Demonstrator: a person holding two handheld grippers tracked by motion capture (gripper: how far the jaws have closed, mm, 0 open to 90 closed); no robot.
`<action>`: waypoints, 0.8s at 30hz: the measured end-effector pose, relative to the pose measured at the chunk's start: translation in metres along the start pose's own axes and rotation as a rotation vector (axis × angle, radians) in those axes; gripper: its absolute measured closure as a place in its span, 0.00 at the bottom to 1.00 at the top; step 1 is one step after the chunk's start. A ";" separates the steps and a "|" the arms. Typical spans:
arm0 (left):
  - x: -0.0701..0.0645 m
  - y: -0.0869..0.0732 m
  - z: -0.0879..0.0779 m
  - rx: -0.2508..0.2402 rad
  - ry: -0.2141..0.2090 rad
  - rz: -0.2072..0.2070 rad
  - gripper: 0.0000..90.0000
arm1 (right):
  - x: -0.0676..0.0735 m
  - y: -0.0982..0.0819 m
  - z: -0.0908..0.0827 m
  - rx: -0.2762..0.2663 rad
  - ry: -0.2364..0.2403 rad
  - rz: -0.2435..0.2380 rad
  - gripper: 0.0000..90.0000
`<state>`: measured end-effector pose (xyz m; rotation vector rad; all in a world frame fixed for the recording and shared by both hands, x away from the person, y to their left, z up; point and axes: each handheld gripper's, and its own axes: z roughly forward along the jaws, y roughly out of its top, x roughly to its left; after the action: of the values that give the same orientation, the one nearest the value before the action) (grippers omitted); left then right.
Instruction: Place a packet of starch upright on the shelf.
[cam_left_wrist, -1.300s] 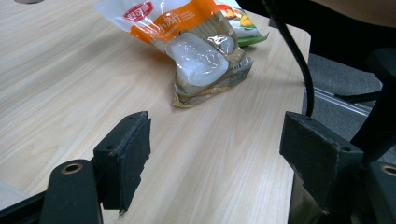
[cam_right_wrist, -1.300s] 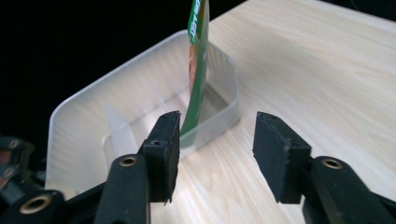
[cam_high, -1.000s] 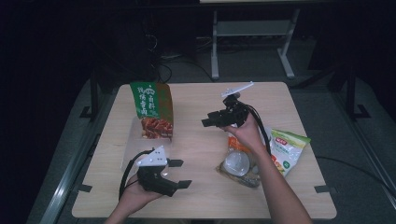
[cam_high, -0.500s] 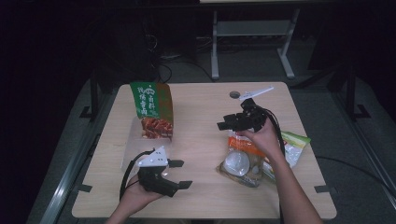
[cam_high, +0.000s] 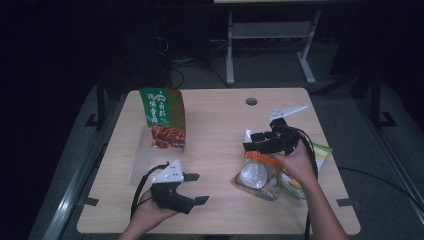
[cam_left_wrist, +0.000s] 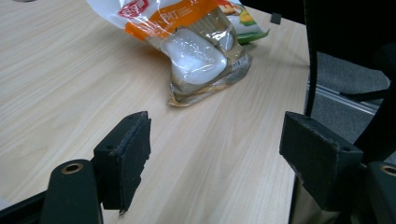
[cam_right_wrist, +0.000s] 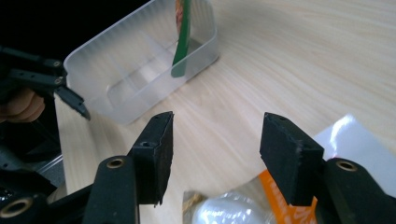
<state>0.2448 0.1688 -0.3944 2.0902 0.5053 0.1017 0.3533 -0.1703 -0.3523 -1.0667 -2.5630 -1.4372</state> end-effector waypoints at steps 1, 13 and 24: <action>0.000 0.000 0.000 -0.002 0.001 -0.003 0.27 | 0.002 -0.003 -0.002 -0.002 0.001 0.001 0.48; 0.001 -0.005 0.003 -0.002 0.003 -0.003 0.27 | 0.004 -0.042 -0.030 -0.004 -0.055 0.042 0.48; 0.003 -0.005 -0.001 -0.019 0.017 -0.006 0.27 | -0.012 -0.074 -0.044 -0.011 -0.098 0.110 0.48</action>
<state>0.2457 0.1725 -0.3983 2.0710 0.5183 0.1204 0.3068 -0.2355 -0.3864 -1.2893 -2.5176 -1.4082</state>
